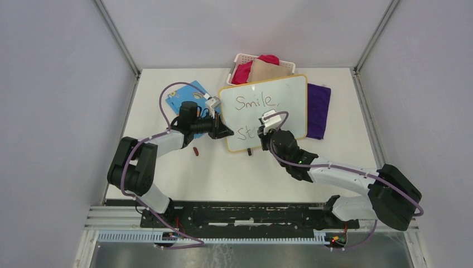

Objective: Write a sentence on the whiteboard

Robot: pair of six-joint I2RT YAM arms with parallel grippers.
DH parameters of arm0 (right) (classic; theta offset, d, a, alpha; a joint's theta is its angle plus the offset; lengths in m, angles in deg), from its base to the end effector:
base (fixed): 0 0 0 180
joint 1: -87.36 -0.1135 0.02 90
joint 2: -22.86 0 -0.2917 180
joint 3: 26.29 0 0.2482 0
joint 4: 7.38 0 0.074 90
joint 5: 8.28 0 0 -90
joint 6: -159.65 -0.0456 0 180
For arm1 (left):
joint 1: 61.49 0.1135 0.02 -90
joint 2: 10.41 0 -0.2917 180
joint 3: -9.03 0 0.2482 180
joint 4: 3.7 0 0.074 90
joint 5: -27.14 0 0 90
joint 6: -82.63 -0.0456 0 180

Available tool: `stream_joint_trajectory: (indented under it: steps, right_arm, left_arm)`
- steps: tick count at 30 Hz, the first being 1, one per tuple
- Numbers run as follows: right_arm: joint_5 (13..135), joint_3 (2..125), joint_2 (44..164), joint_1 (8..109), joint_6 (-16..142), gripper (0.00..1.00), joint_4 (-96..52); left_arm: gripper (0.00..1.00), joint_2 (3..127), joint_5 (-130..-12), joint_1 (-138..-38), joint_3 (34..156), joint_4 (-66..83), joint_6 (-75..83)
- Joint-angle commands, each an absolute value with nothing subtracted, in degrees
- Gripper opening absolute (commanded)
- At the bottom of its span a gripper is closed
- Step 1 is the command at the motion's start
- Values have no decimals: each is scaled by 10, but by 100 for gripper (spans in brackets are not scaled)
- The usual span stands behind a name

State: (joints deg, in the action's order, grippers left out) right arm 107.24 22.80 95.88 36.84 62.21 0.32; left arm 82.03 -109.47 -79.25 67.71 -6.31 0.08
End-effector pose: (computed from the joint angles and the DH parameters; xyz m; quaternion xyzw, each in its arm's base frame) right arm 0.1883 0.1976 0.2596 -0.1631 0.7743 0.1291 0.5977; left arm 0.3031 -0.1319 0.2125 0.2655 0.7792 -0.4347 0.3651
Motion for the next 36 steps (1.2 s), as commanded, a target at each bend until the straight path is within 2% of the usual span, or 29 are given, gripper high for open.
stream_joint_trajectory:
  steps: [1,23,36]
  right_arm:
    - [1060,255,968,371,630,0,22]
    - [1064,188,940,369,616,0,16]
    - [1085,228,942,377,632,0,10]
  left_arm:
    - [2,841,-1029,-810,669,13,-70]
    - [2,841,-1028,-811,670,15,-70]
    - [2,843,-1028,-811,671,17,-70]
